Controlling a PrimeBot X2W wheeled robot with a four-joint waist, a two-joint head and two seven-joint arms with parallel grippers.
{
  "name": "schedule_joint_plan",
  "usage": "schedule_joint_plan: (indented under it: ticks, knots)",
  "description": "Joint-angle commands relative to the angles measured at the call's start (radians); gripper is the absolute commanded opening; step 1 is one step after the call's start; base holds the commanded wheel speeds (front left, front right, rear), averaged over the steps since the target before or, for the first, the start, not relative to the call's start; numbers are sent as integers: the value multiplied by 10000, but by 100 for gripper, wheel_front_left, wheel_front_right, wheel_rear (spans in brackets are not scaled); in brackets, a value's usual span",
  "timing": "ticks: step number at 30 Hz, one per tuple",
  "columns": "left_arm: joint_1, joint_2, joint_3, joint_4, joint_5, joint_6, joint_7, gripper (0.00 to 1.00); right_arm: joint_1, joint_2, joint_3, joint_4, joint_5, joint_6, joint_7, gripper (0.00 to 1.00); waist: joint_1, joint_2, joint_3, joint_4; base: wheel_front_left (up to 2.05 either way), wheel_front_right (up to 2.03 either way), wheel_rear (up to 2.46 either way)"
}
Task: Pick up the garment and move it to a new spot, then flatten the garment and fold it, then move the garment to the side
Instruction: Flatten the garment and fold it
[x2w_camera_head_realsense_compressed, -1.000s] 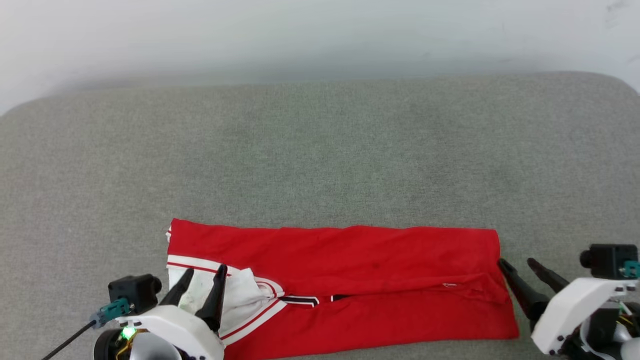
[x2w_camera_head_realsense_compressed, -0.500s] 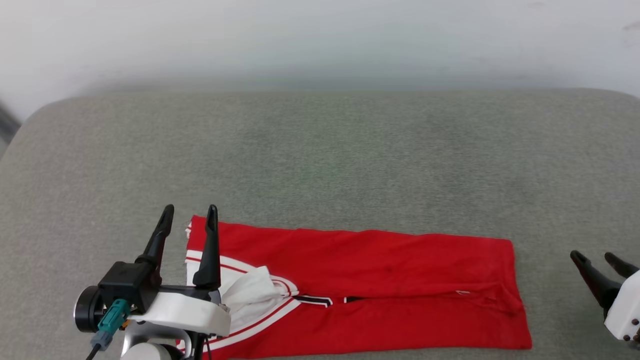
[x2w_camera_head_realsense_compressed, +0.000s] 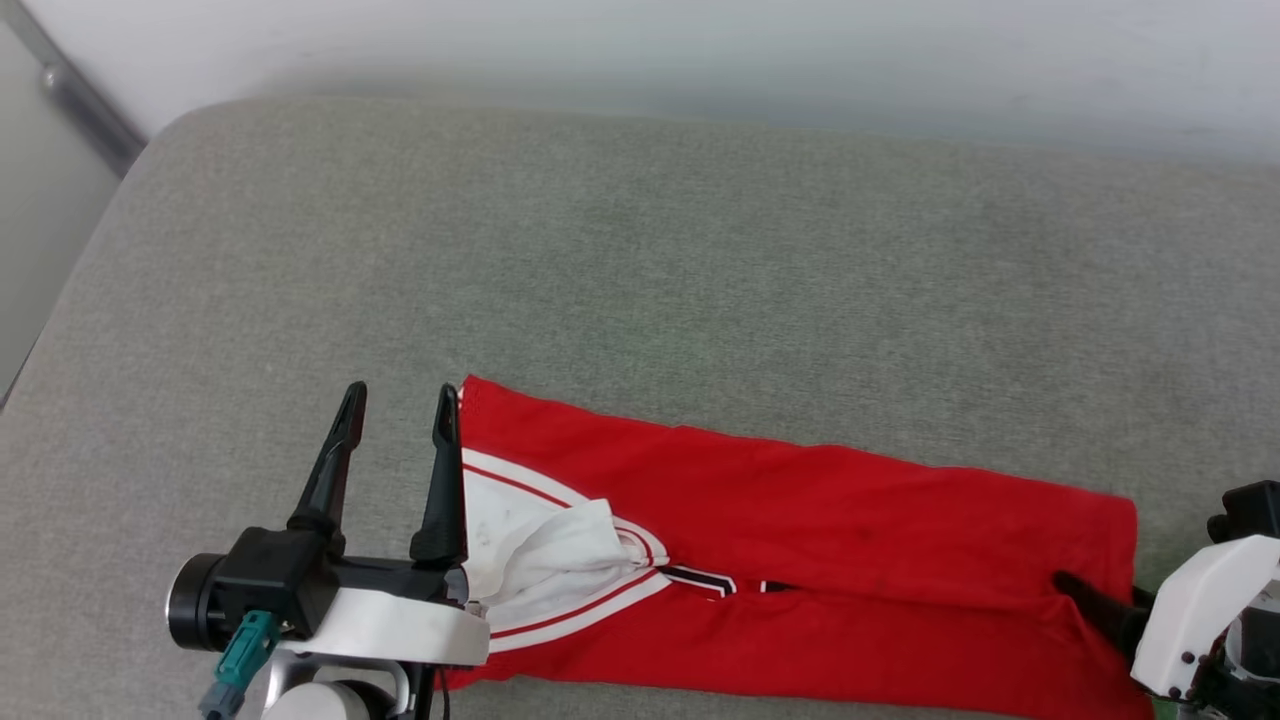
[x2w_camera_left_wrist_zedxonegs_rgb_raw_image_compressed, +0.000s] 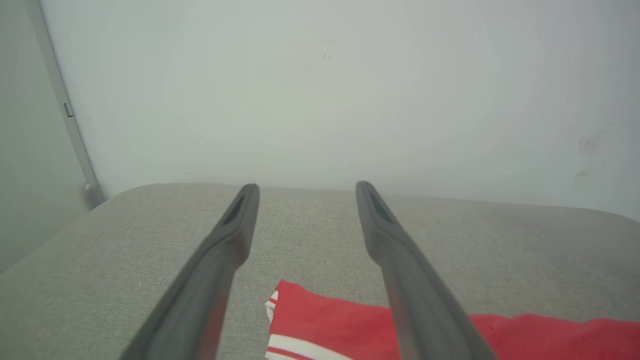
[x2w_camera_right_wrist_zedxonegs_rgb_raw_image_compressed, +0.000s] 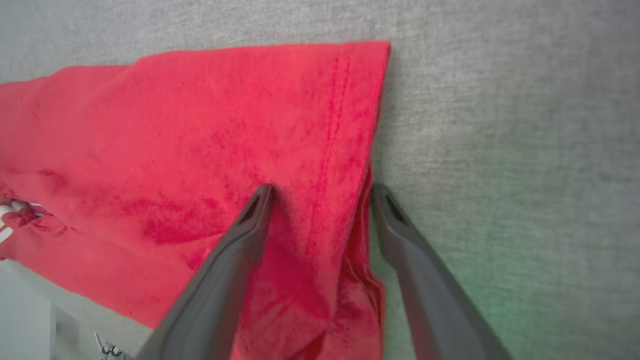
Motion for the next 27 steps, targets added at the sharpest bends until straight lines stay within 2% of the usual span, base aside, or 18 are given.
schedule_joint_plan:
  ticks: [1,2,3,4,5,13,18,22,27]
  knots:
    - [-147,-76,-11,41,72,-32,-41,100,33,220,271,415,223,-4,250,100,-1,0,163,201,0,0,0]
    - [-159,-78,-14,61,94,-57,-49,100,42,248,417,533,254,-4,379,100,-1,0,171,225,0,0,0]
    - [-160,-76,-20,95,90,-61,-53,100,17,271,513,579,323,-2,409,80,-1,0,169,243,0,0,0]
    - [-158,-87,-9,100,100,-84,-59,100,-2,290,579,591,372,-2,404,31,-1,0,158,248,0,0,0]
    - [-143,-94,-4,104,117,-85,-64,100,-32,274,646,541,400,4,377,0,-1,0,144,238,0,0,0]
    - [46,31,-3,195,155,-95,-46,100,-448,-268,614,-200,240,-4,71,0,-1,0,-270,-97,0,0,0]
    - [176,68,46,214,127,16,-1,100,-613,-482,359,-480,28,-7,123,0,-1,0,-496,-538,0,0,0]
    - [284,184,124,152,169,126,32,100,-687,-607,-186,-418,-76,-6,208,0,-1,0,-628,-962,0,0,0]
    - [371,268,177,14,176,238,107,100,-702,-507,-1562,-246,-420,-6,344,0,-1,0,-651,-1370,0,0,0]
